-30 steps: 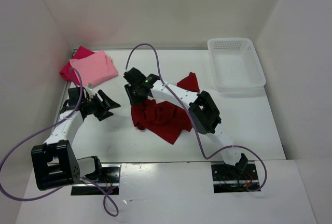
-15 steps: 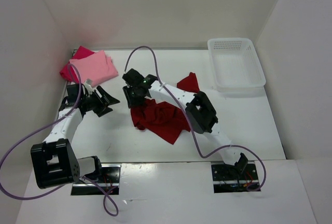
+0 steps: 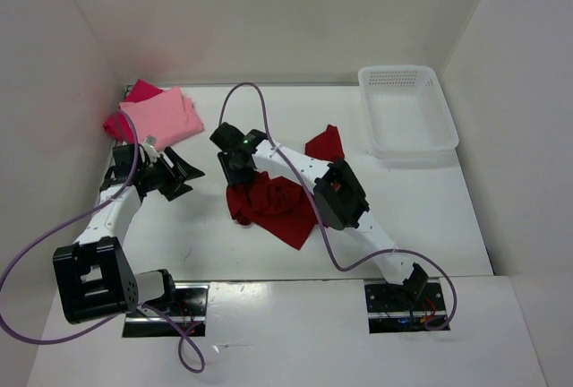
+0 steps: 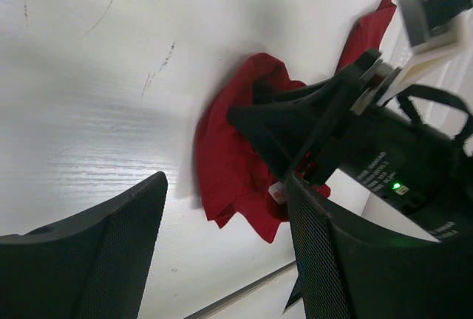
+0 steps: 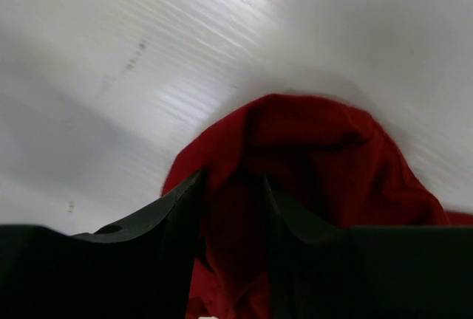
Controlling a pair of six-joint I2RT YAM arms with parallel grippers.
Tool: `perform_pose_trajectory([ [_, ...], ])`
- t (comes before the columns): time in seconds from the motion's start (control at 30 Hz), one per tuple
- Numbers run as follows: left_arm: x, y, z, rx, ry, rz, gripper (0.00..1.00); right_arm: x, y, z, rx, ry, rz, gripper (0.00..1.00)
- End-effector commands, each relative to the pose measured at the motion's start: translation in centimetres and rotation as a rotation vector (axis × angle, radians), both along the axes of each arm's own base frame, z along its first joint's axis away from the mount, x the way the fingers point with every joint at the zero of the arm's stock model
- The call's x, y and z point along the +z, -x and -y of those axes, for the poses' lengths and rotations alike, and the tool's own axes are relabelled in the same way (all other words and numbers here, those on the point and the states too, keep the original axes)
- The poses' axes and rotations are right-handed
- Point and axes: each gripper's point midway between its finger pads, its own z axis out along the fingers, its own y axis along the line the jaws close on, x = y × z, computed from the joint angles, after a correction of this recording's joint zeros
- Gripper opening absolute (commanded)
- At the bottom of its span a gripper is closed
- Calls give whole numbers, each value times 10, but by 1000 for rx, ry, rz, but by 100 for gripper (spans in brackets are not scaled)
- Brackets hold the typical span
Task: Fold and stack the t-shirts
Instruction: Flatten out the tshirt
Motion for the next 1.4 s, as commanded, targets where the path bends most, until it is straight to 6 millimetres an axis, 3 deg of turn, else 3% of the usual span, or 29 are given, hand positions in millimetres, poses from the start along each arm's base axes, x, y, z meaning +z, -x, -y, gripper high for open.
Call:
perform_pose_trajectory([
  [0.0,17,-10,-5,-9,-6,64,73,54,-4,-2,-21,-83,100,42],
  [0.27,14,-11,-5,-9,-3,56,73,30,10,-9,26,-94,13,42],
  [0.37,14,-11,-5,-9,-3,56,73,31,10,-13,41,-106,13,38],
  [0.5,13,-12,-5,-9,-3,56,73,28,15,-24,76,-123,-4,49],
  [0.73,10,-14,-7,-3,-10,54,73,21,14,-36,86,-148,-28,45],
  [0.8,7,-14,-7,-9,-13,47,73,21,14,-36,78,-151,-31,38],
  [0.9,8,-16,-8,-9,-16,56,73,10,15,-35,76,-131,-48,38],
  [0.93,8,-16,-8,-9,-16,56,73,16,14,-37,77,-137,-42,43],
  [1.1,6,-16,-8,-9,-13,47,73,-3,17,-26,62,-80,-62,46],
  [1.27,6,-16,-8,-9,-13,47,73,5,15,-27,42,-101,-49,14],
  [1.3,6,-16,-11,0,-14,47,73,17,12,-31,43,-128,-27,11],
  [1.37,9,-19,-12,1,-17,58,73,59,5,-41,41,-211,31,5],
])
